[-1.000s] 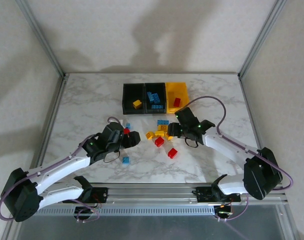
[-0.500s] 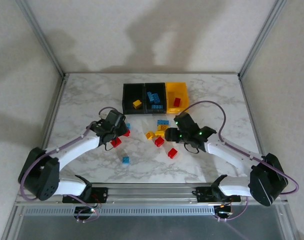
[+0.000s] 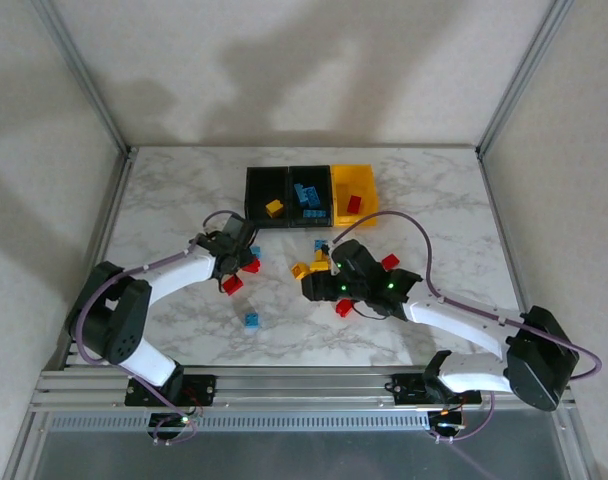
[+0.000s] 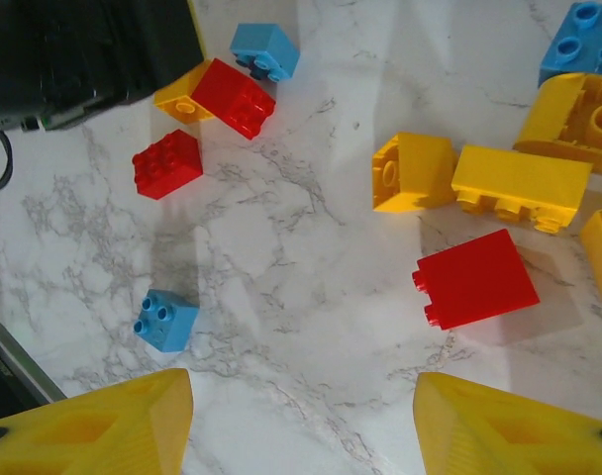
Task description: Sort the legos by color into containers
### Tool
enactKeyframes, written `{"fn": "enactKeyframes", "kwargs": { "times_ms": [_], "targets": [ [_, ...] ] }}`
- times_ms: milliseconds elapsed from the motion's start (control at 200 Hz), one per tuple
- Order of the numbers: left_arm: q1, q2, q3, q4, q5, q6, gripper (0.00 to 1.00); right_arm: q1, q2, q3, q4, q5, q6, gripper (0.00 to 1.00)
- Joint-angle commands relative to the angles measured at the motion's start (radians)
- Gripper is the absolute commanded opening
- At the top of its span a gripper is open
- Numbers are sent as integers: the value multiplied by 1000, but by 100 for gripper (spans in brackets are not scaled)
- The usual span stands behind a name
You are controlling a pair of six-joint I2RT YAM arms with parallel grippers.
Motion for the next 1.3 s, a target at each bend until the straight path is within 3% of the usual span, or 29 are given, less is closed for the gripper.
{"fn": "enactKeyframes", "kwargs": {
  "times_ms": [0, 115, 350, 456, 706, 901, 1297],
  "targets": [
    [13, 34, 29, 1, -41, 18, 62, 15, 16, -7, 35, -12, -13, 61],
    [14, 43, 5, 17, -32, 18, 60, 15, 26, 0, 32, -13, -16, 61],
    [22, 48, -26, 42, -20, 25, 36, 17, 35, 19, 22, -12, -20, 60],
    [27, 53, -24, 42, -25, 28, 44, 18, 29, 20, 15, -9, -22, 60],
    [31, 77, -42, 56, -17, 34, 45, 19, 20, 16, 7, 3, -21, 60],
    [33, 57, -27, 38, -24, 43, 29, 19, 18, 11, 7, 5, -21, 60],
    [35, -23, 155, -69, -3, 89, 25, 18, 2, 20, 56, 21, -19, 60]
  ]
}}
